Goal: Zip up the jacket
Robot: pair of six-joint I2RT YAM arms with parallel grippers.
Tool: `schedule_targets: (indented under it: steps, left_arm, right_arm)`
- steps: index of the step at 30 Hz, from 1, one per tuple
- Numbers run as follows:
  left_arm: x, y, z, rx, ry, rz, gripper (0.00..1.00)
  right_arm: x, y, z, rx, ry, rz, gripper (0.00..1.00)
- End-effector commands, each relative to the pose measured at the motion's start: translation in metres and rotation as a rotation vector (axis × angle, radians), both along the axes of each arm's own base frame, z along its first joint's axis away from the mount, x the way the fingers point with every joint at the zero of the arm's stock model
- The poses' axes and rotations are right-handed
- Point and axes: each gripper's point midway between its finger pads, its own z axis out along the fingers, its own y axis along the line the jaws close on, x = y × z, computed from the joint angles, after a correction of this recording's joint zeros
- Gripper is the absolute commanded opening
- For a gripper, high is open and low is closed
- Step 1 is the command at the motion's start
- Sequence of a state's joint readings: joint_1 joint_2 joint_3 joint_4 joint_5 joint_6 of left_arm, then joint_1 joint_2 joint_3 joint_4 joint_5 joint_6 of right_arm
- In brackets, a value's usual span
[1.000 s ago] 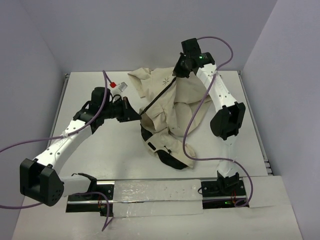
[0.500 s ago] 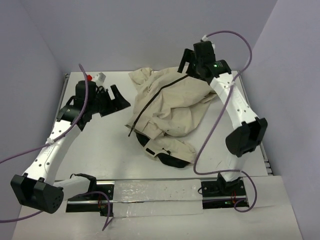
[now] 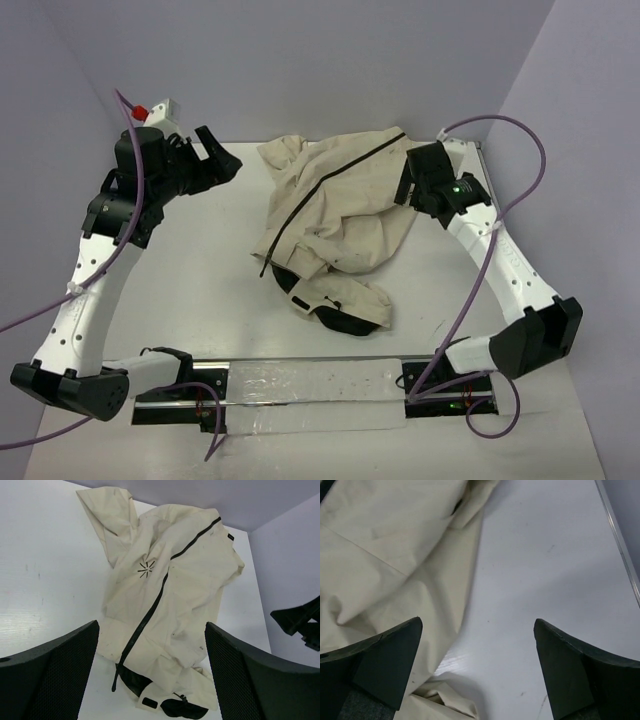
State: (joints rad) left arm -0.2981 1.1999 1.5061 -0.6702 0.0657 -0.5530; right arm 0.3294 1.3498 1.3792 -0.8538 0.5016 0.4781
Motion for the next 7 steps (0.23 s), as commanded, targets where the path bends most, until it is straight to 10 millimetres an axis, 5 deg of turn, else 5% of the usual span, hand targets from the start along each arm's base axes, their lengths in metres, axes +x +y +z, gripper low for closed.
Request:
schedule_targets:
  steps: [1,7]
  left_arm:
    - [-0.005,0.015,0.007,0.038,-0.013,0.048,0.92]
    - [-0.007,0.012,-0.001,-0.009,-0.002,0.058,0.92]
  right_arm:
    - [-0.017,-0.017,0.010,-0.012,-0.069,-0.065,1.00]
    - [-0.028,-0.027,0.000,-0.032,-0.089,-0.084,1.00]
